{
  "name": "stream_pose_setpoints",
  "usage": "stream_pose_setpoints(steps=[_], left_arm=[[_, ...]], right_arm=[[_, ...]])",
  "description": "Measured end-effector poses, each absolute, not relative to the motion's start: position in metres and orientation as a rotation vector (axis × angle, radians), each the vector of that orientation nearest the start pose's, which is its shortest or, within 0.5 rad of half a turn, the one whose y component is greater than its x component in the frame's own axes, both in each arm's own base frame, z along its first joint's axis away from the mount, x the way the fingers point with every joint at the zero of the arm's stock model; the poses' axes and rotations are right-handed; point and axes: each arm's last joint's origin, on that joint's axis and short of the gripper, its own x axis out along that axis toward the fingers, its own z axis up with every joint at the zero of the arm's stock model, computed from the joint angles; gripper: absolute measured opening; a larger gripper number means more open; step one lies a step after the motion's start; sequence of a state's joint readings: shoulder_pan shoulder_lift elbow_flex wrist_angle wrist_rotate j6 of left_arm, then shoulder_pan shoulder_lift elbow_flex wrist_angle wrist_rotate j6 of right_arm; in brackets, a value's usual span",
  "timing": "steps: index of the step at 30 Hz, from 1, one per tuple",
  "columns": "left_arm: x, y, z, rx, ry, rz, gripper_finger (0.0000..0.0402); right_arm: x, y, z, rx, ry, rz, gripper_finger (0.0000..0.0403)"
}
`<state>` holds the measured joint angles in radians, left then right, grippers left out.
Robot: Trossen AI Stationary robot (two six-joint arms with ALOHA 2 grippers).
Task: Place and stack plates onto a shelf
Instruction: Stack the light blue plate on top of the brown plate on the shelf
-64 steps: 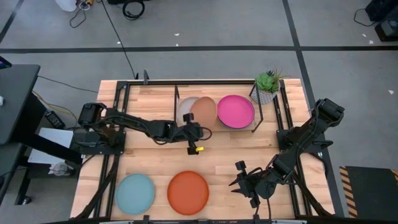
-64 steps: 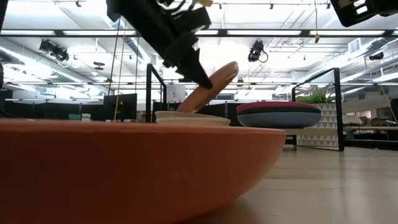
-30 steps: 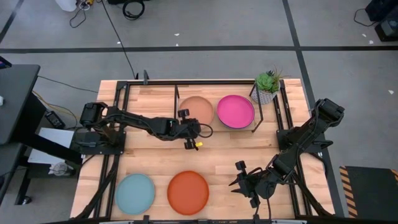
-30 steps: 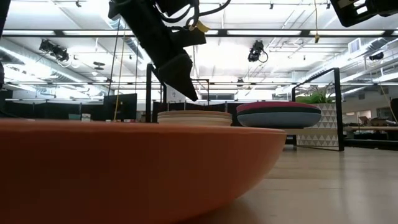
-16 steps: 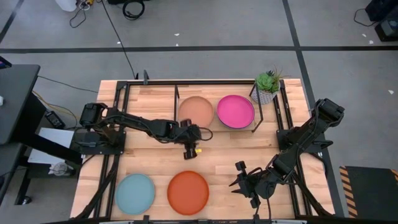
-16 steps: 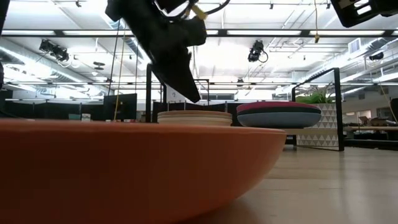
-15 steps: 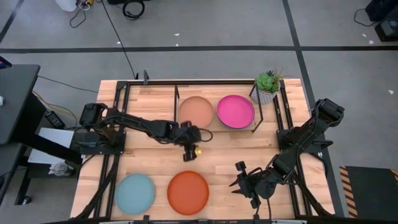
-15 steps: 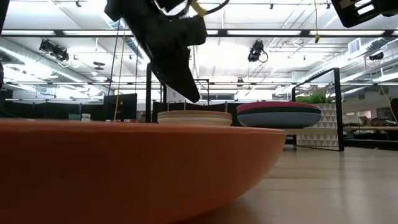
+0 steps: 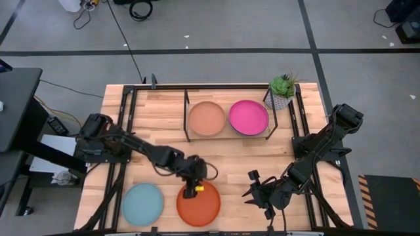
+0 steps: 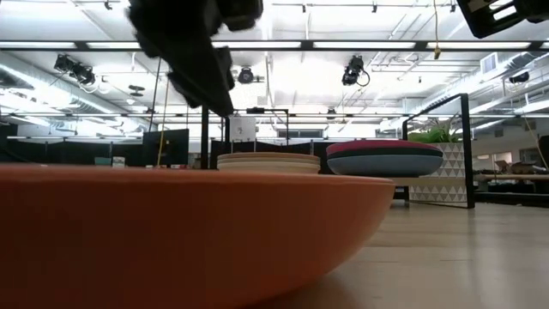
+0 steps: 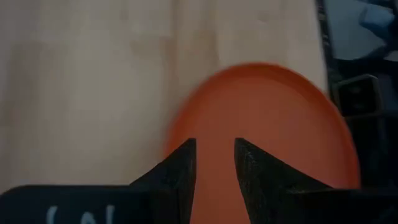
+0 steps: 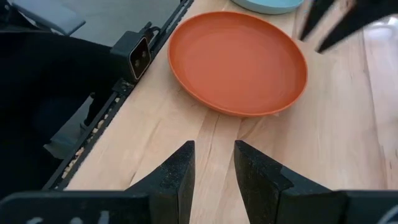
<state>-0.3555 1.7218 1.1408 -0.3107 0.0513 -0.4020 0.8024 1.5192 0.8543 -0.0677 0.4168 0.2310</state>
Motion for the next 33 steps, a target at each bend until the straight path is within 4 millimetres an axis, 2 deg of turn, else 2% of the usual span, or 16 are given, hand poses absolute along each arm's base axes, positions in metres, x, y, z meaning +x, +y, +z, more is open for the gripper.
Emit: stream_pose_setpoints(steps=[10, 17, 24, 33], left_arm=[[0.314, -0.174, 0.206, -0.188, 0.956, -0.323, 0.0116], [0.302, -0.195, 0.206, -0.327, 1.000, -0.290, 0.0116], [0.280, -0.214, 0.201, -0.545, 1.134, -0.154, 0.0116], [0.236, -0.236, 0.191, -0.729, 1.347, 0.179, 0.0116]], right_arm=[[0.229, 0.205, 0.201, -0.316, 0.607, 0.293, 0.0119], [0.237, 0.196, 0.201, -0.374, 0.604, 0.277, 0.0119], [0.245, 0.186, 0.201, -0.415, 0.606, 0.254, 0.0119], [0.258, 0.170, 0.203, -0.451, 0.593, 0.218, 0.0119]])
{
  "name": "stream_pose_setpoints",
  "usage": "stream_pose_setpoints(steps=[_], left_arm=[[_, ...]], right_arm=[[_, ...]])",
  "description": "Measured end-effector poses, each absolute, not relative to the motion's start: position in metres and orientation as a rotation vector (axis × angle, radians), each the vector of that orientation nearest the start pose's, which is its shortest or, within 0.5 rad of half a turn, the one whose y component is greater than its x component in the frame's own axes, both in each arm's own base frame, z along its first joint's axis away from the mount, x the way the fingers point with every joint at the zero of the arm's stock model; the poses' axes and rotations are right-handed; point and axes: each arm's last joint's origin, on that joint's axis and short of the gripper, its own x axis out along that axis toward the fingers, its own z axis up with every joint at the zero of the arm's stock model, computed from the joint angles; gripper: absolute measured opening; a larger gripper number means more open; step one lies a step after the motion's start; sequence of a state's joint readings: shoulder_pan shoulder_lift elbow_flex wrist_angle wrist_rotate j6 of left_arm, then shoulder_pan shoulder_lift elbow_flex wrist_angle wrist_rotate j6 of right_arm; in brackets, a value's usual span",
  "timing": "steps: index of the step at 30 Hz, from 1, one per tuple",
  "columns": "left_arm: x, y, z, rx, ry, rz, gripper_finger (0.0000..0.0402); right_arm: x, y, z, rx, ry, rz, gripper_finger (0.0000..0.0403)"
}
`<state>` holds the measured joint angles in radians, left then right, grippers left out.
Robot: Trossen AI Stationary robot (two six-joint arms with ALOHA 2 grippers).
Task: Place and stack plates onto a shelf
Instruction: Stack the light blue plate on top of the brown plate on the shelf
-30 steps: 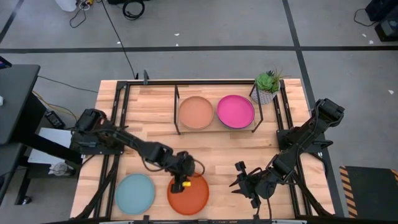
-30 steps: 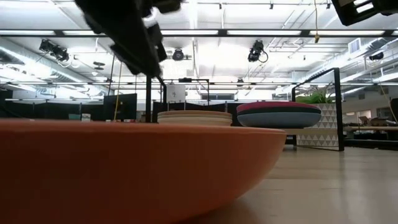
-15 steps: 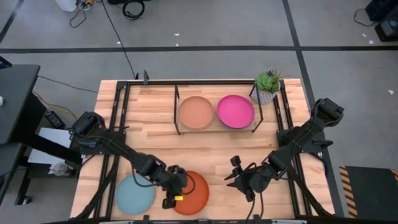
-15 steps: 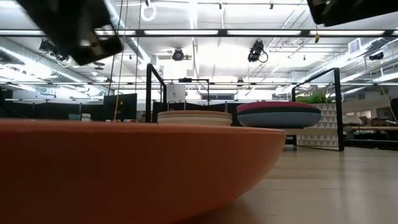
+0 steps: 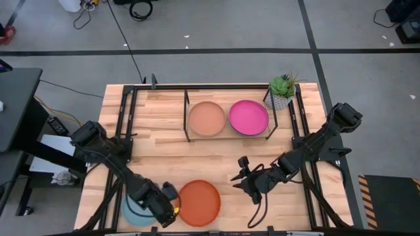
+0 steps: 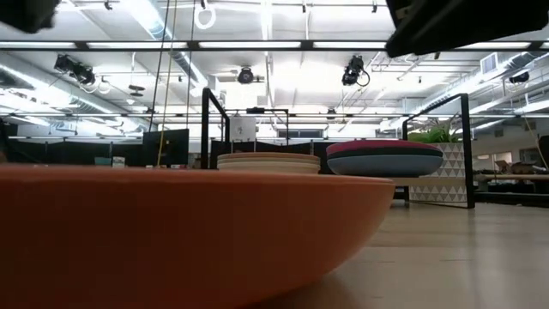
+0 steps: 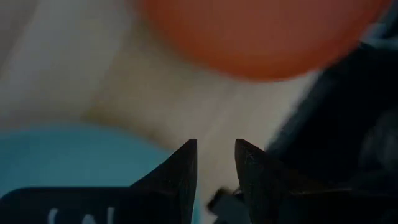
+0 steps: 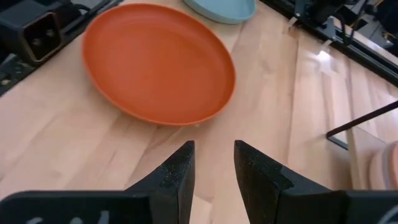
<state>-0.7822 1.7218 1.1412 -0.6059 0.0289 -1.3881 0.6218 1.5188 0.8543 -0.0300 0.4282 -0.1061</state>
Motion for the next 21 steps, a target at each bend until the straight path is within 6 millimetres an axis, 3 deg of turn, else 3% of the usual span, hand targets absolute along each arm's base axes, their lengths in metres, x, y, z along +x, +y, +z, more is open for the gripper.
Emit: stream_pose_setpoints(steps=[6, 14, 21], left_arm=[[0.215, -0.234, 0.183, -0.790, 1.369, 0.467, 0.0116], [0.217, -0.233, 0.176, -0.849, 1.302, 0.577, 0.0116], [0.223, -0.231, 0.156, -0.839, 1.395, 0.647, 0.0116]], right_arm=[[0.265, 0.160, 0.204, -0.456, 0.587, 0.191, 0.0119], [0.271, 0.151, 0.204, -0.439, 0.595, 0.178, 0.0119], [0.273, 0.148, 0.204, -0.412, 0.600, 0.225, 0.0119]])
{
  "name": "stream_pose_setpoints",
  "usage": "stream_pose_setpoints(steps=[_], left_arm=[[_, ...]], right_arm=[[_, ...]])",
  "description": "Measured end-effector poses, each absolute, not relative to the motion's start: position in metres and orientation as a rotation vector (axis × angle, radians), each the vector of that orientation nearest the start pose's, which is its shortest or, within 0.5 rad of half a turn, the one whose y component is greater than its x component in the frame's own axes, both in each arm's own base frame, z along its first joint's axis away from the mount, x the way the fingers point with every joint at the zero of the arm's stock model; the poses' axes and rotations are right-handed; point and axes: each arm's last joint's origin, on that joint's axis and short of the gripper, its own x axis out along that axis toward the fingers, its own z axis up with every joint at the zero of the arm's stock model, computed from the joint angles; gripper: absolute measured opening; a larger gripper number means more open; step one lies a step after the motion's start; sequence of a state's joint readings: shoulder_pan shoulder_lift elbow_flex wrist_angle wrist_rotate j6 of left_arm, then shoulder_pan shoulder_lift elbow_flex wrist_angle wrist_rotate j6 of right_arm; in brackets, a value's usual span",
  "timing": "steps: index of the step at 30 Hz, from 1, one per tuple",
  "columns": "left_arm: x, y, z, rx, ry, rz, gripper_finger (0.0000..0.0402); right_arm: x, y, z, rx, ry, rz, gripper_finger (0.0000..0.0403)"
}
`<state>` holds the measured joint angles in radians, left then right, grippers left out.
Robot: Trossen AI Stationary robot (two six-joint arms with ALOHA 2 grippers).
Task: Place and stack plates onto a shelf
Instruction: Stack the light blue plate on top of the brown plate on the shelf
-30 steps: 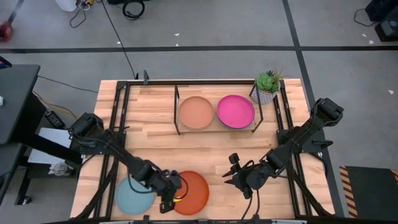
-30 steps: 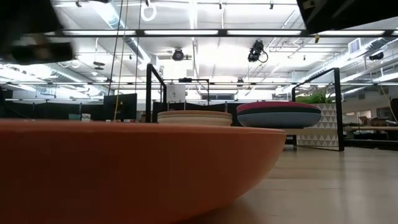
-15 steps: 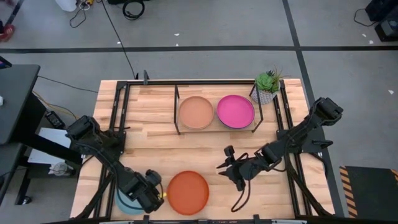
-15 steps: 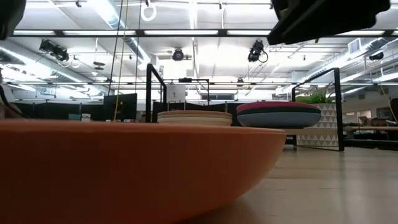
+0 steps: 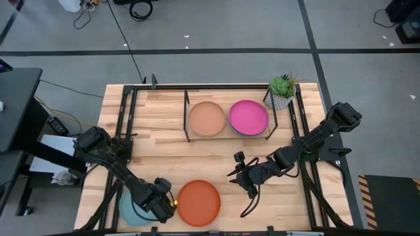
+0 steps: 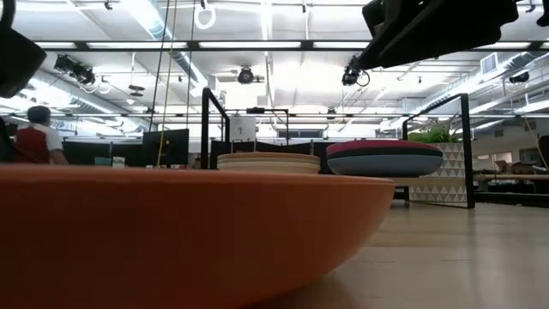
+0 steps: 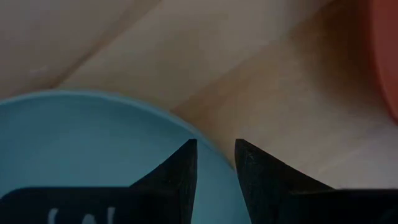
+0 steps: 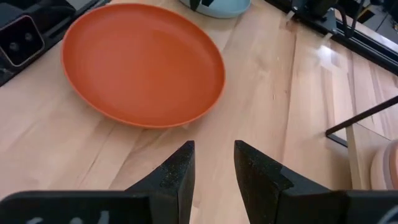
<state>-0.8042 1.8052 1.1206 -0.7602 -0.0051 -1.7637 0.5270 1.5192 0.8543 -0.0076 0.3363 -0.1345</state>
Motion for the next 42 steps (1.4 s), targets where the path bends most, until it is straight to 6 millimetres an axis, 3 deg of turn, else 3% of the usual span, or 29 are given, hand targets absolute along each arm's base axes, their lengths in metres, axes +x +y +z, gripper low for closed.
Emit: stream_pose_setpoints(steps=[9, 18, 25, 32, 42], left_arm=[[0.225, -0.228, 0.153, -0.805, 1.407, 0.656, 0.0109], [0.223, -0.226, 0.153, -0.772, 1.419, 0.658, 0.0015], [0.223, -0.229, 0.159, -0.763, 1.499, 0.541, 0.0022], [0.227, -0.235, 0.199, -0.667, 1.481, 0.247, 0.0015], [0.253, -0.241, 0.257, -0.305, 1.172, -0.097, 0.0015]], right_arm=[[0.274, 0.147, 0.204, -0.402, 0.604, 0.244, 0.0119], [0.274, 0.147, 0.204, -0.399, 0.604, 0.255, 0.0119], [0.274, 0.147, 0.204, -0.398, 0.604, 0.255, 0.0119], [0.274, 0.148, 0.204, -0.390, 0.598, 0.264, 0.0119], [0.271, 0.151, 0.202, -0.262, 0.652, 0.362, 0.0119]])
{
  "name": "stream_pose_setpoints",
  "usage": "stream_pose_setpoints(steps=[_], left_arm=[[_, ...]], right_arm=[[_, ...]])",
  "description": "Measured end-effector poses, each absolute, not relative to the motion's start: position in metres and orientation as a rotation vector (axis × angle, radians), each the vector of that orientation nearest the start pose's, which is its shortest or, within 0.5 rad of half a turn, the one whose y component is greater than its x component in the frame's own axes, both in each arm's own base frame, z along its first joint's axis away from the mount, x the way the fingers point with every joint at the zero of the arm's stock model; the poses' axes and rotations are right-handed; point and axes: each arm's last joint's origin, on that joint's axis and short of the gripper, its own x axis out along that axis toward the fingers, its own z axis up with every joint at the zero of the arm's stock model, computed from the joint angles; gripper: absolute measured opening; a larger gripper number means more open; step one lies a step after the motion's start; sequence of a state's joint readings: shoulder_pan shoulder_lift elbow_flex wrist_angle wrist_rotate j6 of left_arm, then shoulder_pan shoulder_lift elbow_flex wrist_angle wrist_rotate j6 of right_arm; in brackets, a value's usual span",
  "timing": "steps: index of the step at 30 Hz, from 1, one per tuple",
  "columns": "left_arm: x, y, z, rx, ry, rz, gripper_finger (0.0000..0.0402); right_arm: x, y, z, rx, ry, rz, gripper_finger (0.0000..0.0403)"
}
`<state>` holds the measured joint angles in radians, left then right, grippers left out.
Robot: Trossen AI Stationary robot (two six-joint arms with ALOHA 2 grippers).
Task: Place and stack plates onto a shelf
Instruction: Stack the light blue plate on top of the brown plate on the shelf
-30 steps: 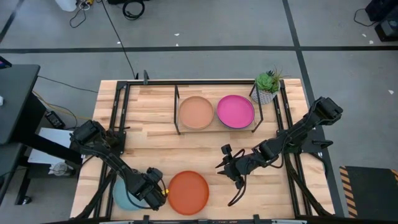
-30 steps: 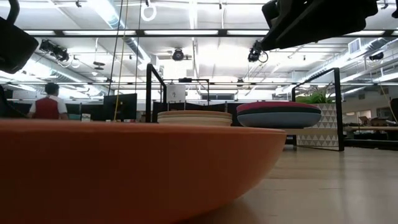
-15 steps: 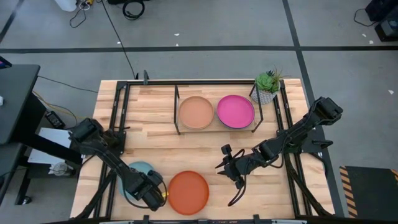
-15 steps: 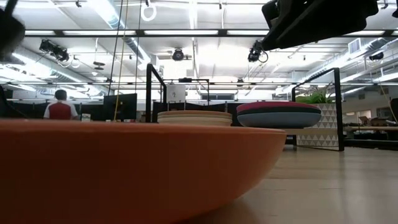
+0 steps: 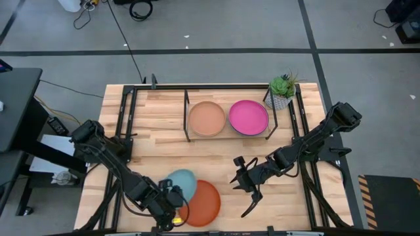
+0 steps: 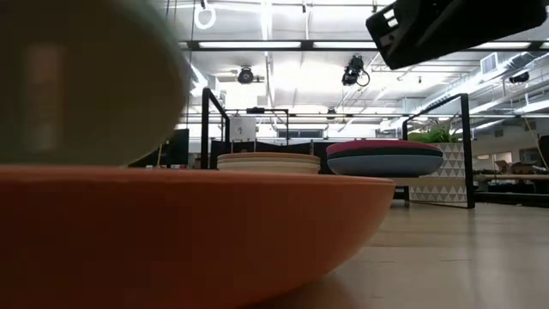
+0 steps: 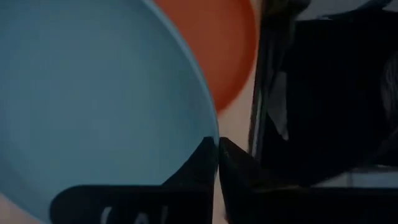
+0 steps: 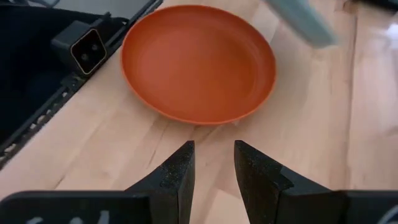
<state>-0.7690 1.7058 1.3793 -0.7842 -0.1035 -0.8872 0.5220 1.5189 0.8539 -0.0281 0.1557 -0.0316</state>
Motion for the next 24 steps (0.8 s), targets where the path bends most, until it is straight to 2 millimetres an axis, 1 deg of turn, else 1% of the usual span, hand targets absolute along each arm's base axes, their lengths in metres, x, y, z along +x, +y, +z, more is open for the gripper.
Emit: stream_pose_setpoints(steps=[5, 8, 10, 13, 18, 22, 24], left_arm=[[0.266, -0.233, 0.271, -0.029, 1.010, -0.117, 0.0015], [0.276, -0.220, 0.272, 0.139, 0.941, -0.064, 0.0017], [0.285, -0.209, 0.273, 0.201, 0.910, -0.009, 0.0017], [0.299, -0.191, 0.274, 0.234, 0.880, 0.048, 0.0018], [0.324, -0.164, 0.276, 0.250, 0.828, 0.090, 0.0019], [0.339, -0.142, 0.273, 0.255, 0.797, 0.126, 0.0019], [0.343, -0.130, 0.268, 0.260, 0.810, 0.153, 0.0019]], right_arm=[[0.269, 0.151, 0.198, -0.198, 0.676, 0.364, 0.0119], [0.267, 0.150, 0.194, -0.152, 0.690, 0.350, 0.0119], [0.267, 0.150, 0.193, -0.124, 0.686, 0.342, 0.0119], [0.265, 0.153, 0.192, -0.101, 0.674, 0.346, 0.0119], [0.257, 0.165, 0.191, -0.088, 0.679, 0.382, 0.0119], [0.249, 0.178, 0.192, -0.077, 0.681, 0.417, 0.0119], [0.245, 0.184, 0.192, -0.072, 0.679, 0.434, 0.0119]])
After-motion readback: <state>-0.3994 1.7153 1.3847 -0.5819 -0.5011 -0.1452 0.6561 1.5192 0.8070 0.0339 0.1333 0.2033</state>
